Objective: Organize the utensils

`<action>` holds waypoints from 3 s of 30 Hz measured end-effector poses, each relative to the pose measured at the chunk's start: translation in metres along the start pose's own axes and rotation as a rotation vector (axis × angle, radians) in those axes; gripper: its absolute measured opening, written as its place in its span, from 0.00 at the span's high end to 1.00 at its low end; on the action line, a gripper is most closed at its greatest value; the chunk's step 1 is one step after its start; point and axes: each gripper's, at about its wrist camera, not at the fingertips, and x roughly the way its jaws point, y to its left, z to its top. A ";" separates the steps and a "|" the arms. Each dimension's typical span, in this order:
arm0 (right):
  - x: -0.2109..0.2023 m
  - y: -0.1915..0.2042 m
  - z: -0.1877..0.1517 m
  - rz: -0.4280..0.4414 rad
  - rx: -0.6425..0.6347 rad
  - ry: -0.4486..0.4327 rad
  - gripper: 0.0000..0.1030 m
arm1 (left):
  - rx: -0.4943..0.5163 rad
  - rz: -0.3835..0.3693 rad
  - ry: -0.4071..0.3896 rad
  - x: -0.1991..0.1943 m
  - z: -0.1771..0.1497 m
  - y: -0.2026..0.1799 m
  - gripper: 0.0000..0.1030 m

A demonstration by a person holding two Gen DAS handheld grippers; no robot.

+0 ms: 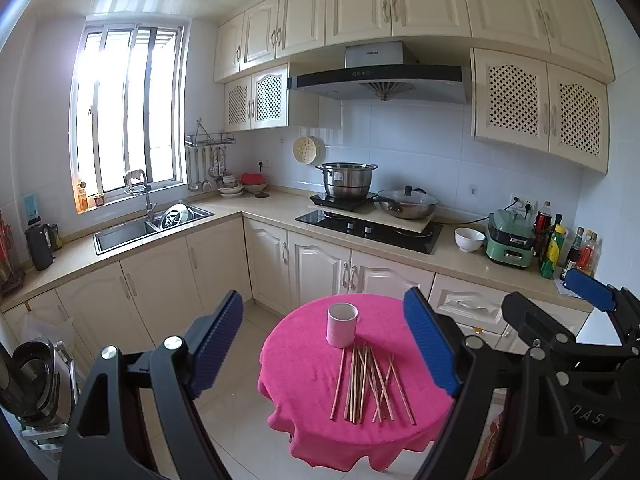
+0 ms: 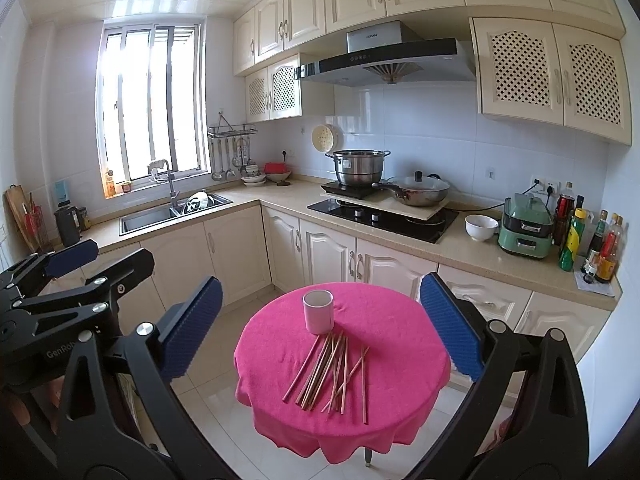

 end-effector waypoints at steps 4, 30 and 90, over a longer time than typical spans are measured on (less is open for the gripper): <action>0.002 0.000 -0.001 0.000 0.000 0.003 0.06 | 0.001 0.000 0.001 0.001 -0.001 0.001 0.21; 0.014 0.010 -0.005 0.009 0.007 0.019 0.06 | -0.007 0.002 0.013 0.011 0.001 0.014 0.21; 0.346 -0.126 -0.080 0.135 0.188 0.592 0.35 | -0.069 0.007 0.616 0.367 -0.068 0.007 0.22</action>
